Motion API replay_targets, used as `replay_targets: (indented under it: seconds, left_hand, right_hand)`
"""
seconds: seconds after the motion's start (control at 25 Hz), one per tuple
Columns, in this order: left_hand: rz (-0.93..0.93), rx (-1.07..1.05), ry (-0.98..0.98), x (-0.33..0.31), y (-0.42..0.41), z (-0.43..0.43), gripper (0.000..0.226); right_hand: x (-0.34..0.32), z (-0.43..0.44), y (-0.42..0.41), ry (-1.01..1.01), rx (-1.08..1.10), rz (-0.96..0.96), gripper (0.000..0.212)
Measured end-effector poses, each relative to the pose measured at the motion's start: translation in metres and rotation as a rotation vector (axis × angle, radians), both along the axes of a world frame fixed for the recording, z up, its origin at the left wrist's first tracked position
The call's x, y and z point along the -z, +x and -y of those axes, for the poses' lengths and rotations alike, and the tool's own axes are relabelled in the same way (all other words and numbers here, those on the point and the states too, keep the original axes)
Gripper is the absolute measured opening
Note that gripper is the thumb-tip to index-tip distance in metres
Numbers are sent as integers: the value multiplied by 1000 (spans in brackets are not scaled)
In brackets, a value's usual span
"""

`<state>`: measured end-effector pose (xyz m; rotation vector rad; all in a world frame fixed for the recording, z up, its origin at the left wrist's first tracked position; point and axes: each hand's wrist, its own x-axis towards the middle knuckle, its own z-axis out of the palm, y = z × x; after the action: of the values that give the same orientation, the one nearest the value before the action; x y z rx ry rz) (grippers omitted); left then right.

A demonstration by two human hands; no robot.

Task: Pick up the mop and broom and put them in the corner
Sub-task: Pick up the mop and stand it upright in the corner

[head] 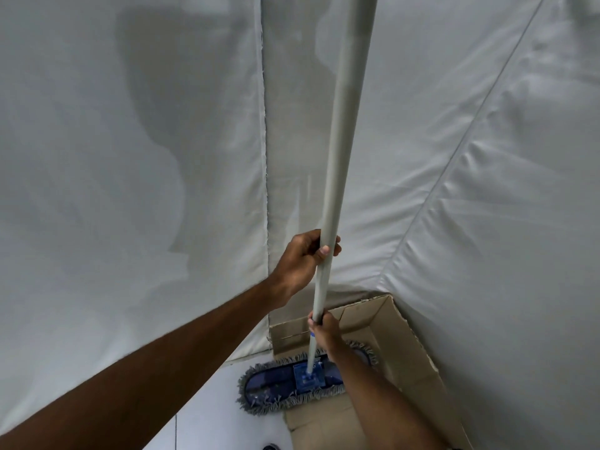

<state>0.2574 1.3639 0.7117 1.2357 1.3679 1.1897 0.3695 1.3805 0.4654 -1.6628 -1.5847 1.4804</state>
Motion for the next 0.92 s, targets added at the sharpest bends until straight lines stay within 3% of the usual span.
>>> replay_targets:
  seconds: [0.24,0.44,0.92]
  left_hand:
    - [-3,-62,-94,37,12,-46,27]
    - [-65,-85,-184,78,12,-64,31]
    - [-155,-240,-282,92,-9,-112,27]
  right_hand:
    - [22,-35,9,-47,11,-15,11]
    - [41,-59,13,-44,-101,130,24]
    - [44,-89,-20,-84,16,85,27]
